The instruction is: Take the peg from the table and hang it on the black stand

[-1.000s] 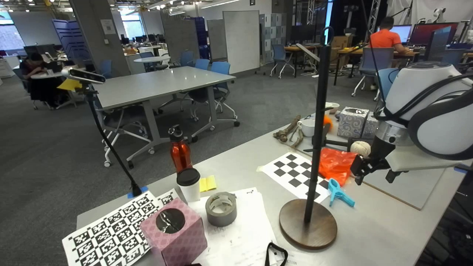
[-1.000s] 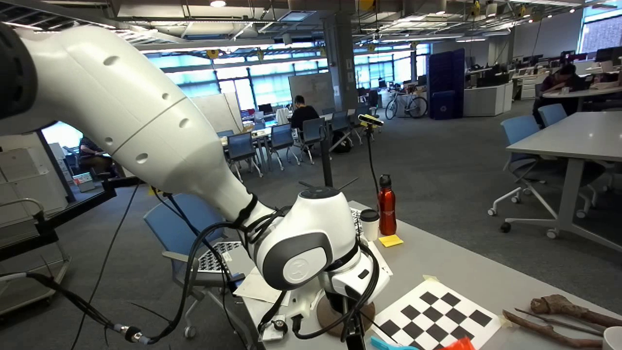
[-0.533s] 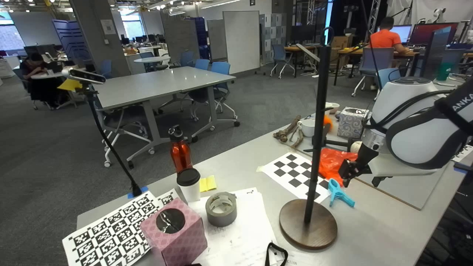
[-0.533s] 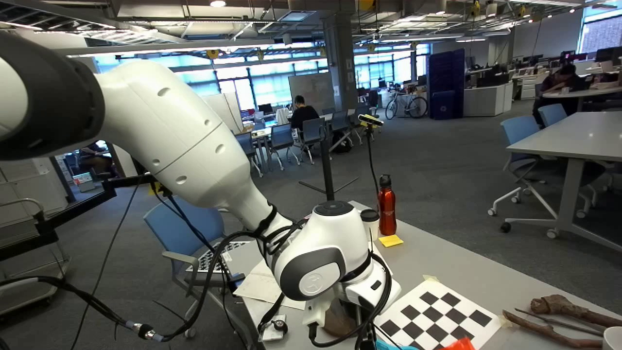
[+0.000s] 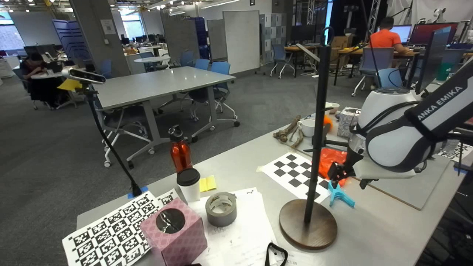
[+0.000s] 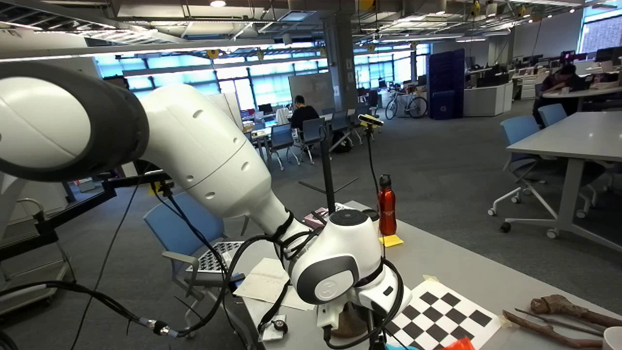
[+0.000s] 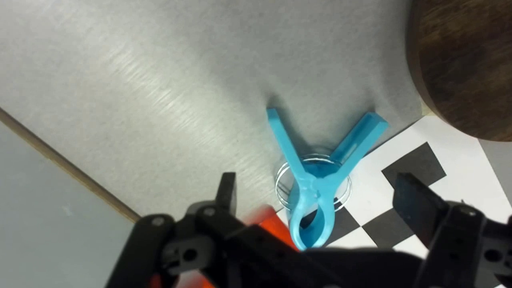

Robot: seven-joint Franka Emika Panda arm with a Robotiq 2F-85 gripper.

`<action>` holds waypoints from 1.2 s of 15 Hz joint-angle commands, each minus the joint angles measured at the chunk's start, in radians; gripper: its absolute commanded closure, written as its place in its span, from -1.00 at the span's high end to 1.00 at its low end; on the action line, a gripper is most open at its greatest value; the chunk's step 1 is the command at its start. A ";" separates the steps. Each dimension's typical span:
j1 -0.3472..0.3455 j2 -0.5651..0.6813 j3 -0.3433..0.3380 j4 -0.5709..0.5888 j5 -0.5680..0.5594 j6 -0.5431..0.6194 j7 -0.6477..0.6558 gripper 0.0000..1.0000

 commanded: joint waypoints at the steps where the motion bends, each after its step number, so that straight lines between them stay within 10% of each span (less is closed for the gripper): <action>1: 0.004 0.077 0.005 0.080 0.054 0.025 -0.043 1.00; 18: 0.003 0.229 0.000 0.229 0.068 0.021 -0.060 1.00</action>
